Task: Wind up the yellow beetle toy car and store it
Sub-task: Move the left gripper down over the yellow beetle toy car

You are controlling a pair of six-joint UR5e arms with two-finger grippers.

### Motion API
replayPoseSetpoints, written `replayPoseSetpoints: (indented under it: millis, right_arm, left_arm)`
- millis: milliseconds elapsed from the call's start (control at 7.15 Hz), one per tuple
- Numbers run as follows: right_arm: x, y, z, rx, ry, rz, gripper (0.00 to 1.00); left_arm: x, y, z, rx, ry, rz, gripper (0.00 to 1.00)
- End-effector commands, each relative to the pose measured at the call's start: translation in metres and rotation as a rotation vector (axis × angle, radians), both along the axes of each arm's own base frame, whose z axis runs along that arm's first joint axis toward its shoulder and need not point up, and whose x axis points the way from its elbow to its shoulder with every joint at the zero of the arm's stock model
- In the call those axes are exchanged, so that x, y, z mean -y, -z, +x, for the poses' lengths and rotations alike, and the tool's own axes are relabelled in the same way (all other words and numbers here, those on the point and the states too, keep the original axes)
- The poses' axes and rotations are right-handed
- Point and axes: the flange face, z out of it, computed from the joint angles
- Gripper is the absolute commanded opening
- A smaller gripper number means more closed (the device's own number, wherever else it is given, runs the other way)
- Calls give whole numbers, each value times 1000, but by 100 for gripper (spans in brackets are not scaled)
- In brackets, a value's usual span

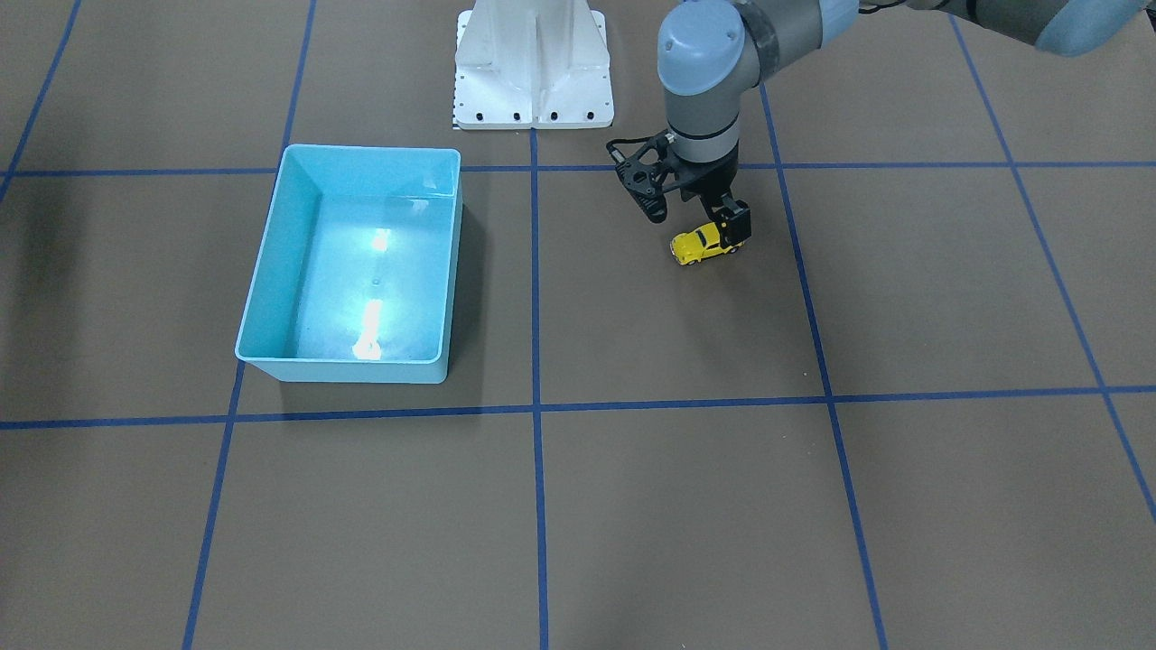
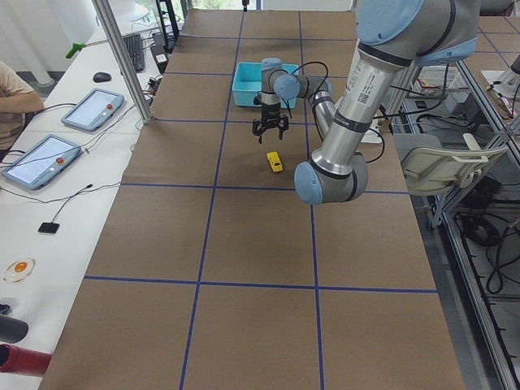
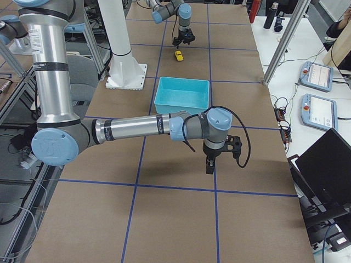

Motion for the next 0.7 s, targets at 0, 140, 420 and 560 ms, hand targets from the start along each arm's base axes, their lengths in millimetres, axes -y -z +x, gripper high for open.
replayPoseSetpoints:
  millis: [0,140,420,560]
  right_arm:
    - [0,1,-1,0,1,3,100]
    - [0,1,0,0,-1,3,100]
    - [0,1,-1,0,1,3,100]
    - [0,0,-1,0,1,1,100]
  left_arm:
    - [-4,6,27,107,-123,45,100]
    - [-4,10,42,136,-204,105,100]
    - [1,3,52,182,-156,62,100]
    - [4,-3,57,198,-148,44,100]
